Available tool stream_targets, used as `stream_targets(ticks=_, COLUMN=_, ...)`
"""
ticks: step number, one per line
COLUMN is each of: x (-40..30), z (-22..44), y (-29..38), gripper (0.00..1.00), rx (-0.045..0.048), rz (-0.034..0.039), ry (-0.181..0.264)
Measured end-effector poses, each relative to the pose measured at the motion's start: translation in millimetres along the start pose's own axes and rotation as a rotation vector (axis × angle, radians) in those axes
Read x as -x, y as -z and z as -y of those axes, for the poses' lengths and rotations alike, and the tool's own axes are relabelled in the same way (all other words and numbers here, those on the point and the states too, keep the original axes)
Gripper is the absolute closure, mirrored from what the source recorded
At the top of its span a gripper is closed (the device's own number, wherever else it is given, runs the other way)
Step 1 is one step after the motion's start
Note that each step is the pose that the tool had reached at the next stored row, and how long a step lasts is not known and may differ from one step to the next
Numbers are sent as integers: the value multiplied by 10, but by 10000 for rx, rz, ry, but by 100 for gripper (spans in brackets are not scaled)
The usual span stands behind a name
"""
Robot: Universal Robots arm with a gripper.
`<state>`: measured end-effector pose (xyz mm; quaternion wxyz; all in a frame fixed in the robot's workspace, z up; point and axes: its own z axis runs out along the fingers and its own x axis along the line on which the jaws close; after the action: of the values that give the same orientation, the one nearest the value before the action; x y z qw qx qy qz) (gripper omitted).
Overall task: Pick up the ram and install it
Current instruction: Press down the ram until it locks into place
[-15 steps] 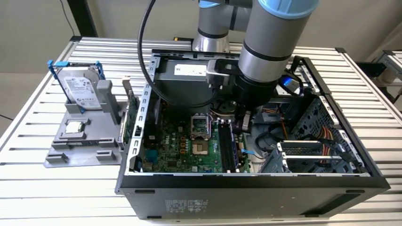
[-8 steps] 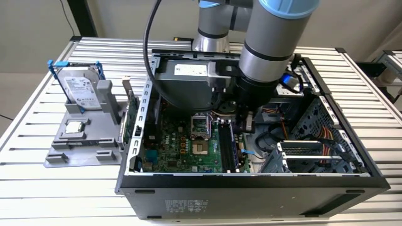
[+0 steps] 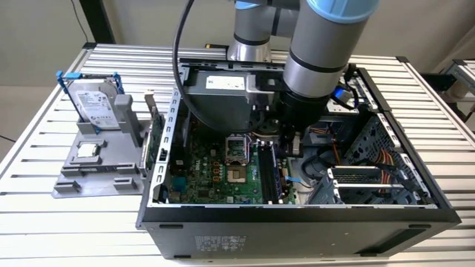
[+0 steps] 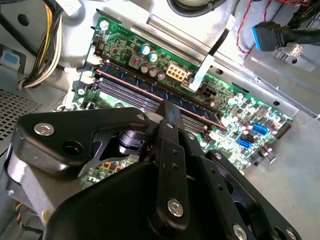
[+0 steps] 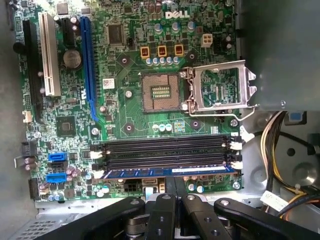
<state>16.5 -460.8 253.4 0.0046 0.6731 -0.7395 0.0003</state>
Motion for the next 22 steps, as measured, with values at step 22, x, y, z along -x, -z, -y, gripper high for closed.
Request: stream_targets(ticks=22, x=1, z=6, y=-152, gripper=100, rx=25, rz=-6, ry=72)
